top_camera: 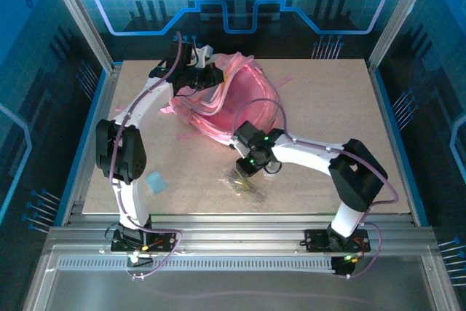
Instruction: Pack the student bag
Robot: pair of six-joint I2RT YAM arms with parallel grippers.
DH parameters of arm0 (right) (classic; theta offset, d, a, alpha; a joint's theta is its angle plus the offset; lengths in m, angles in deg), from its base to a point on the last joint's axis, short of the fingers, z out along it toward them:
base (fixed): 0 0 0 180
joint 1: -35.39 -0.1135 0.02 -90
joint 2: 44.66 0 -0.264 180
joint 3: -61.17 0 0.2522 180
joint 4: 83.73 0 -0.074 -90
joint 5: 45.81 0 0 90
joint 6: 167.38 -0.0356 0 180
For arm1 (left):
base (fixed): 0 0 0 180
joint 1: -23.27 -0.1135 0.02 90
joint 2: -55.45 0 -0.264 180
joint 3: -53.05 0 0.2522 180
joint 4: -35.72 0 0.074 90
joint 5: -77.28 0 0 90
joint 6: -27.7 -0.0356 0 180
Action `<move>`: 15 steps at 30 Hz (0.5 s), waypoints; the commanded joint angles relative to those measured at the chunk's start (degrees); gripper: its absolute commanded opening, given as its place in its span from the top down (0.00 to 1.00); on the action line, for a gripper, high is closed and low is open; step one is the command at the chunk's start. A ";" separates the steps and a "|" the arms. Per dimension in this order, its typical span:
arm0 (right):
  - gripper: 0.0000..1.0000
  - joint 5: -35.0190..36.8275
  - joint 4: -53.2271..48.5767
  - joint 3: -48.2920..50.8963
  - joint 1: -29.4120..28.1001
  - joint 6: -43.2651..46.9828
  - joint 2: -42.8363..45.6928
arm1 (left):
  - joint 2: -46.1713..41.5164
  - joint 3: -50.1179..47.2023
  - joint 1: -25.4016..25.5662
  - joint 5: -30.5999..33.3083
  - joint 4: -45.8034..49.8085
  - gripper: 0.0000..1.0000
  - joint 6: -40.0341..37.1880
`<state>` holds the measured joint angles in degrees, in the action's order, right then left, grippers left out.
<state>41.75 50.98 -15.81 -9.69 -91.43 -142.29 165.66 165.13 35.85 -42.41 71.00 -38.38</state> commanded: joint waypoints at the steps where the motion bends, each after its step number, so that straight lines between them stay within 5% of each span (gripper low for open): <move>1: 0.86 -6.96 3.32 2.64 3.04 -1.76 2.26 | -3.78 -0.43 -1.66 -0.14 -2.88 1.00 0.64; 4: 0.78 -8.08 2.88 2.72 3.80 -1.62 2.18 | -4.00 -0.80 -1.77 -0.22 -3.15 1.00 0.83; 8: 0.22 -4.05 1.83 2.00 -0.05 -0.40 1.51 | -4.13 -1.01 -1.93 -0.23 -3.15 1.00 0.79; 10: 0.06 -0.69 1.05 1.05 -2.25 -0.20 0.08 | -4.13 -1.08 -2.03 -0.27 -3.24 1.00 0.95; 15: 0.00 5.09 0.51 -1.73 -6.13 -1.57 -4.71 | -4.13 -1.18 -2.11 -0.38 -3.49 1.00 1.36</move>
<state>41.92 52.79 -15.22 -14.37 -92.39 -144.25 165.27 164.13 35.48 -42.61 70.10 -38.21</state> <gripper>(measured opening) 0.997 0.058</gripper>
